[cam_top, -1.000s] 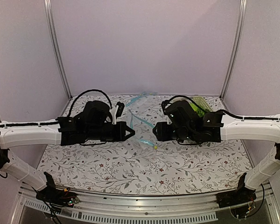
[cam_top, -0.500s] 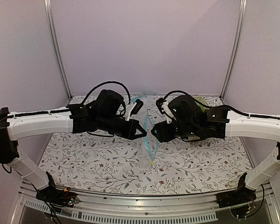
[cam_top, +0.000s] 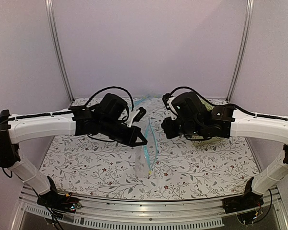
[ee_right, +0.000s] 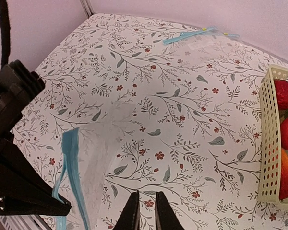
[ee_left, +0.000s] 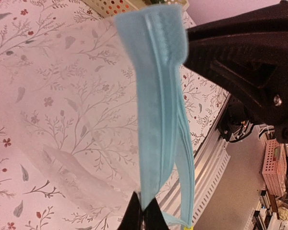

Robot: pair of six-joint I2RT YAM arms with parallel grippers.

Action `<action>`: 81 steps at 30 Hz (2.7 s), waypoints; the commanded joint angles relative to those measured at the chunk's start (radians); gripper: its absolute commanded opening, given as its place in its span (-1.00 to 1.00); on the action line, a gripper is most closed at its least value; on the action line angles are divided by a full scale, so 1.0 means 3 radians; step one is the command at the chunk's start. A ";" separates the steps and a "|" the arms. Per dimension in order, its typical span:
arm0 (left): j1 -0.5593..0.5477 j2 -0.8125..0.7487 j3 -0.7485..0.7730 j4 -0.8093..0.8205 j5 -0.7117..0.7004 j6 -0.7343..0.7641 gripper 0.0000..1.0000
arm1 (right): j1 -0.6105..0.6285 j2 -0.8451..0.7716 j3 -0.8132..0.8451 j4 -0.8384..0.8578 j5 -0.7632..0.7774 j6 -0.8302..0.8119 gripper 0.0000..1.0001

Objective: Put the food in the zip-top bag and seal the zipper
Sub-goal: Open the zipper food storage bag, then pick up the fake fruit from the bin.

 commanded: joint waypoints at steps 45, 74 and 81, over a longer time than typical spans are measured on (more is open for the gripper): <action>0.0720 0.0362 0.0937 -0.1426 0.0346 0.1015 -1.00 | -0.0294 0.0262 -0.0144 -0.0196 -0.0142 0.0752 -0.87; 0.0736 0.0802 0.0922 -0.0943 0.0750 0.1371 -1.00 | -0.2075 -0.0017 0.0077 -0.0869 -0.0525 -0.0136 0.79; 0.0751 0.0774 0.0866 -0.0908 0.0765 0.1335 -1.00 | -0.2381 0.0732 0.0481 -0.0706 -0.0721 -0.0267 0.88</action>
